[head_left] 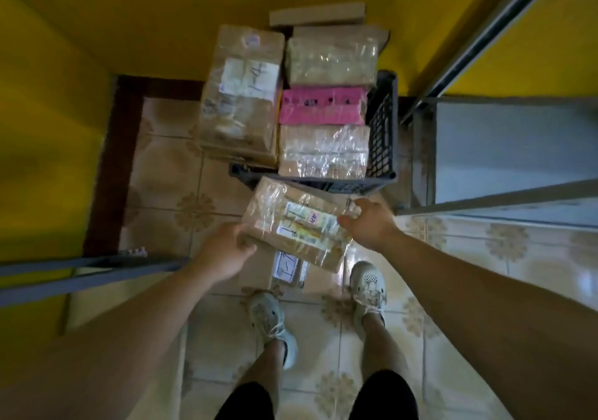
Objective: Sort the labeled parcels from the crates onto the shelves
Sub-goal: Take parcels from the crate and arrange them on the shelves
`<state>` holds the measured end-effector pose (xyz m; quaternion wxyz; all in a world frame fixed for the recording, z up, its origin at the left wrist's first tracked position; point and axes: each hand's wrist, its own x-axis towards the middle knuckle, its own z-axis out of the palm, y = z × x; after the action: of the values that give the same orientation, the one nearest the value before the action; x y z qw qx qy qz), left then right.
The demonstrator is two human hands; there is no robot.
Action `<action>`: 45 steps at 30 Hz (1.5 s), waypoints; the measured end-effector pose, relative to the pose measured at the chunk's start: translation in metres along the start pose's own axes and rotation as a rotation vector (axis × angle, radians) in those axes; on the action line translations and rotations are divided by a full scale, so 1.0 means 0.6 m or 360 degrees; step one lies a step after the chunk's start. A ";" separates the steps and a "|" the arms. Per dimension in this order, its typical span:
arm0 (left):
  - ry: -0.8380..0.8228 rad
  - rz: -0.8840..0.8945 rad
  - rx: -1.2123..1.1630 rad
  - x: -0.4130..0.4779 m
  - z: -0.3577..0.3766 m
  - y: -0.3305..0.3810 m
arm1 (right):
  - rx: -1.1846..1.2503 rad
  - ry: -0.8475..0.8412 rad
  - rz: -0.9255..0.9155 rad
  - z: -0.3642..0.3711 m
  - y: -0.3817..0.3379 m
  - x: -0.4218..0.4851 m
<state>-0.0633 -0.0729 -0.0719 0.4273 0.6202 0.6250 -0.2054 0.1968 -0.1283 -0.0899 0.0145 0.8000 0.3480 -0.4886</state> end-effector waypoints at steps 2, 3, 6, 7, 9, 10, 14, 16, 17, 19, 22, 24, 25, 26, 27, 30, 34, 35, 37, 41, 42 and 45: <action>0.0012 0.0010 -0.0046 0.054 -0.001 -0.020 | 0.0114 0.0076 0.0096 0.030 0.012 0.026; 0.0036 0.0000 -0.0123 0.080 0.003 -0.030 | 0.0193 0.0100 0.0150 0.043 0.018 0.039; 0.0140 0.0013 -0.0261 0.140 0.024 -0.043 | 0.0408 0.0125 0.0296 0.081 0.039 0.074; 0.0150 0.0012 -0.0321 0.151 0.032 -0.041 | 0.0453 0.0124 0.0317 0.091 0.044 0.085; 0.0078 0.0004 -0.0447 0.167 0.051 -0.031 | 0.0553 0.0086 0.0337 0.109 0.052 0.100; 0.0045 -0.0006 -0.0511 0.168 0.059 -0.026 | 0.0643 0.0076 0.0340 0.116 0.053 0.102; 0.0082 -0.0034 -0.0797 0.144 0.070 -0.015 | 0.0918 0.0129 0.0317 0.122 0.041 0.081; 0.0094 0.0025 -0.0845 0.117 0.064 -0.012 | 0.0953 0.0182 0.0269 0.106 0.029 0.051; 0.0097 0.0042 -0.0881 0.102 0.059 -0.011 | 0.0969 0.0194 0.0255 0.096 0.027 0.038; 0.0137 0.0060 -0.0950 0.062 0.043 0.000 | 0.1015 0.0201 0.0223 0.075 0.029 0.008; 0.0325 0.0130 -0.0942 -0.019 0.009 0.025 | 0.1107 0.0268 0.0162 0.026 0.020 -0.073; 0.0469 0.0158 -0.0956 -0.076 -0.017 0.045 | 0.1128 0.0345 0.0081 -0.011 0.012 -0.131; 0.0543 0.0167 -0.0977 -0.104 -0.033 0.056 | 0.1156 0.0395 0.0035 -0.029 0.010 -0.158; 0.0606 0.0189 -0.0993 -0.137 -0.050 0.070 | 0.1189 0.0447 -0.0001 -0.047 0.009 -0.183; 0.0666 0.0210 -0.1005 -0.167 -0.066 0.082 | 0.1213 0.0496 -0.0045 -0.066 0.006 -0.208; 0.0890 0.0351 -0.0956 -0.265 -0.114 0.117 | 0.1251 0.0626 -0.0193 -0.119 -0.011 -0.294; 0.1103 0.0632 -0.0937 -0.388 -0.179 0.154 | 0.1435 0.0836 -0.0425 -0.181 -0.038 -0.405; 0.1153 0.0714 -0.0941 -0.414 -0.196 0.161 | 0.1536 0.0869 -0.0474 -0.194 -0.047 -0.432; 0.1212 0.0884 -0.1035 -0.463 -0.227 0.177 | 0.1722 0.0901 -0.0551 -0.215 -0.063 -0.490; 0.1278 0.1222 -0.1107 -0.556 -0.278 0.202 | 0.1874 0.1032 -0.0732 -0.224 -0.072 -0.603; 0.1292 0.1294 -0.1104 -0.577 -0.288 0.206 | 0.1902 0.1098 -0.0758 -0.221 -0.071 -0.631; 0.1344 0.1487 -0.1109 -0.635 -0.304 0.216 | 0.2044 0.1182 -0.0784 -0.202 -0.060 -0.705</action>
<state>-0.0425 -0.1389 0.3644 0.3655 0.6770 0.4354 0.4675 0.1510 -0.2866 0.3195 -0.6776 0.6625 0.1466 -0.2836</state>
